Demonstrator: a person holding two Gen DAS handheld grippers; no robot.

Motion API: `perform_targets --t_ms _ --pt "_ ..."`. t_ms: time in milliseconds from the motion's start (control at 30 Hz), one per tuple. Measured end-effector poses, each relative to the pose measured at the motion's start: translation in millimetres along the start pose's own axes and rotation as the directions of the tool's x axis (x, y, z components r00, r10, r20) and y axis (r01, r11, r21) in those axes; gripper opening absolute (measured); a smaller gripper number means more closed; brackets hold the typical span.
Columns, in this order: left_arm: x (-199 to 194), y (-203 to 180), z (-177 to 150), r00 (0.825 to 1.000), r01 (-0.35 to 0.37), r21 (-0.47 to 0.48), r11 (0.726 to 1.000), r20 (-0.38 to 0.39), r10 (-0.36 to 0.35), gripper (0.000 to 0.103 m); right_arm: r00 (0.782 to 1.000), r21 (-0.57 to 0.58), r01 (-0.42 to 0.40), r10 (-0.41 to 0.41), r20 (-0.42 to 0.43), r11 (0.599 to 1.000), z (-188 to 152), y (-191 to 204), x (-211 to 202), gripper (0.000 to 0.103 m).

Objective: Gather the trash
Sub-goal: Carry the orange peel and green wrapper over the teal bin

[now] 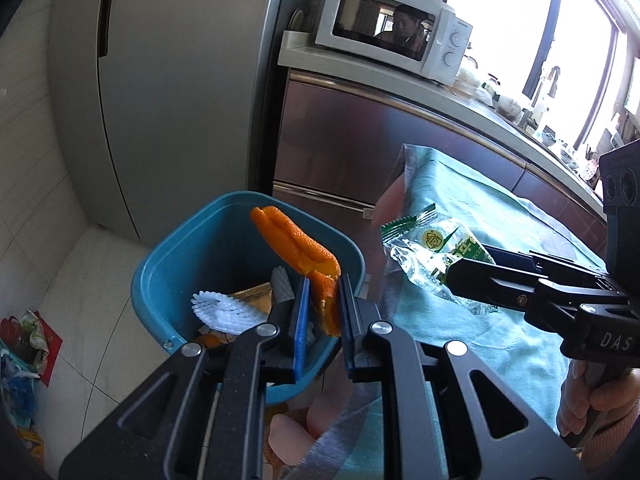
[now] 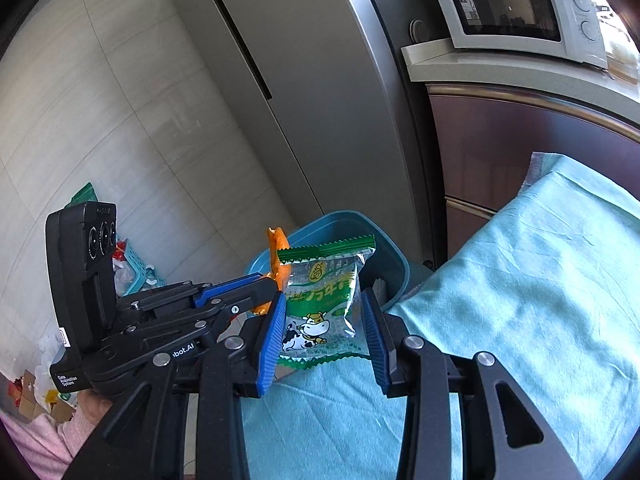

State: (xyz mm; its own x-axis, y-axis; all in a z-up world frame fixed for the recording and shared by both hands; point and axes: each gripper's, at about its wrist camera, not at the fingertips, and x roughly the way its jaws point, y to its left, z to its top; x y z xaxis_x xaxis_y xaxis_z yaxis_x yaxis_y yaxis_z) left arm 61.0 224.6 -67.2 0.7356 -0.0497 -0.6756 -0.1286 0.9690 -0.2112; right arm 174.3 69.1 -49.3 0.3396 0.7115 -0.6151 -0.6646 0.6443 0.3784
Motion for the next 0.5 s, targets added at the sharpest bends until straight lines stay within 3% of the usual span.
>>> perform_targets --t_ms 500 --pt "19.2 16.8 -1.0 0.998 -0.045 -0.025 0.999 -0.035 0.044 0.014 0.997 0.013 0.003 -0.002 -0.079 1.000 11.1 0.7 38.7 0.036"
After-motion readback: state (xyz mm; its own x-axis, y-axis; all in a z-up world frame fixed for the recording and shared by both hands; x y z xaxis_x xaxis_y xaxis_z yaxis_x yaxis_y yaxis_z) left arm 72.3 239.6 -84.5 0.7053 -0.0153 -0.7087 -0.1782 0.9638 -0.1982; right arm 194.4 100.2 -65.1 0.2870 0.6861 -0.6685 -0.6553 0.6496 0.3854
